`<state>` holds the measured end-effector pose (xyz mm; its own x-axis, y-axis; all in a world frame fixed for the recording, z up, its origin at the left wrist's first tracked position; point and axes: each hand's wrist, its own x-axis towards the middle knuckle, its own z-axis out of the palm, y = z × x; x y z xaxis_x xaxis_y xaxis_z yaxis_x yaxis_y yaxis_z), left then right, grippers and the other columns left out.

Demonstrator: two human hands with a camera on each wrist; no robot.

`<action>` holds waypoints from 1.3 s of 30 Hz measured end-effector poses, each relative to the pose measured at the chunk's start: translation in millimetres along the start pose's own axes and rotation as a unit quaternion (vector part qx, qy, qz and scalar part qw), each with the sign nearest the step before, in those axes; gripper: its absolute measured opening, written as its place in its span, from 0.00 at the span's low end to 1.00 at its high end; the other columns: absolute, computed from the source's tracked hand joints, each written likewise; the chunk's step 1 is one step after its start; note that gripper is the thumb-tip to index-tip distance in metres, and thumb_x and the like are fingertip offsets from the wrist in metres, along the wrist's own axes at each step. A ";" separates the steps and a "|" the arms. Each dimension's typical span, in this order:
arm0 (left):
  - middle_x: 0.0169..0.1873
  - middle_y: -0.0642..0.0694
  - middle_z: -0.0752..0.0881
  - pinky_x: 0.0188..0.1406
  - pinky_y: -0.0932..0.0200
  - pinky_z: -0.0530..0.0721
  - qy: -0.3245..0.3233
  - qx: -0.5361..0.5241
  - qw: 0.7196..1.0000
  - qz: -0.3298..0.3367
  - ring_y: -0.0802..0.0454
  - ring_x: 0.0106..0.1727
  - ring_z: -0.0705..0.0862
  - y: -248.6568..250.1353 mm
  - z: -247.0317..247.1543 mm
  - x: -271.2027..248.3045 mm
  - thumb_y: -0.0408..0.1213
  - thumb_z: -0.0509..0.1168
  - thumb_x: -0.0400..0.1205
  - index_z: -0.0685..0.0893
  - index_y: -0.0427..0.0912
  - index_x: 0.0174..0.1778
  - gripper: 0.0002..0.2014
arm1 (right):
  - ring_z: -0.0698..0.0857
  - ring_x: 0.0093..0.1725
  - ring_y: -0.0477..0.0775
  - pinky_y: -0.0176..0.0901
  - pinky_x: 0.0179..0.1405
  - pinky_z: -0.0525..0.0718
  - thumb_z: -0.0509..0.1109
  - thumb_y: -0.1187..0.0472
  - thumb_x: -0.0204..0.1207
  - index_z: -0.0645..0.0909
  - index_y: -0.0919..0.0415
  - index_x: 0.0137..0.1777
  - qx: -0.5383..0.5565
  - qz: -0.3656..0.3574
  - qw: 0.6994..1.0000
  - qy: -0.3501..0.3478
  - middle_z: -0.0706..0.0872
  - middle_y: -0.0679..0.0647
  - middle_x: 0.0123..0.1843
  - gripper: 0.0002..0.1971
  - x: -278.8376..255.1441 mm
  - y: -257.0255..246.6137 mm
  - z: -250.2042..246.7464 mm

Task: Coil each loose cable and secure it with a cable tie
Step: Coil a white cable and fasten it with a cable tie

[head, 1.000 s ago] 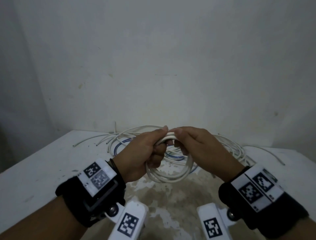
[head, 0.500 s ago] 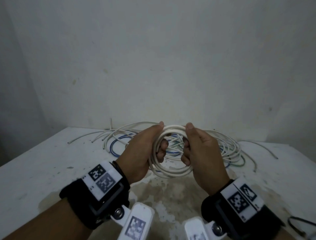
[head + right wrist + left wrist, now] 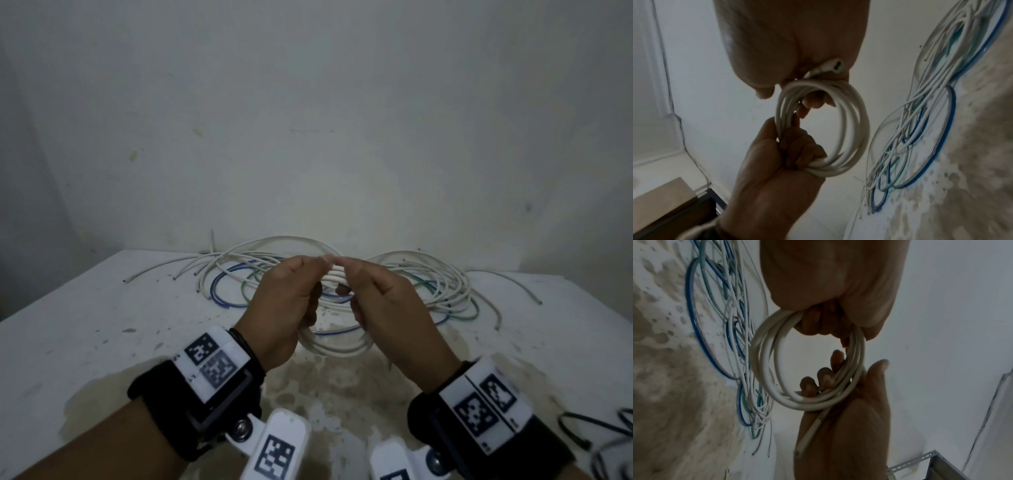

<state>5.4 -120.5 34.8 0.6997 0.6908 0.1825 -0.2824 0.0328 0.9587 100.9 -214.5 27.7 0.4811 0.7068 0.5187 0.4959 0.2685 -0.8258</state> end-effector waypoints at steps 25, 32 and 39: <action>0.28 0.42 0.83 0.29 0.56 0.79 -0.103 0.242 0.964 0.045 0.53 0.27 0.82 -35.6 44.2 -17.3 0.48 0.54 0.87 0.83 0.40 0.39 0.20 | 0.65 0.14 0.48 0.32 0.17 0.63 0.66 0.59 0.81 0.76 0.58 0.25 0.017 0.124 0.992 0.005 0.71 0.50 0.16 0.20 -37.5 21.8 -45.2; 0.25 0.43 0.76 0.17 0.64 0.72 -0.228 0.074 0.968 -0.077 0.51 0.20 0.69 -48.5 79.0 -33.9 0.53 0.57 0.82 0.81 0.41 0.40 0.19 | 0.65 0.15 0.50 0.32 0.16 0.62 0.69 0.52 0.77 0.71 0.58 0.30 0.104 0.222 0.968 0.047 0.79 0.57 0.25 0.17 -70.2 15.0 -89.3; 0.22 0.51 0.65 0.17 0.65 0.58 -0.158 -0.020 0.979 -0.125 0.57 0.21 0.59 -76.0 118.1 -52.2 0.40 0.56 0.88 0.82 0.39 0.49 0.12 | 0.75 0.20 0.47 0.37 0.21 0.72 0.64 0.51 0.81 0.88 0.42 0.38 -0.049 0.179 0.981 0.055 0.85 0.50 0.31 0.13 -98.3 15.9 -122.9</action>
<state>67.9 -244.3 -21.9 0.9163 0.4004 0.0082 -0.0983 0.2049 0.9738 150.3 -360.1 -9.2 0.7094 0.6683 0.2238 0.3448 -0.0521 -0.9372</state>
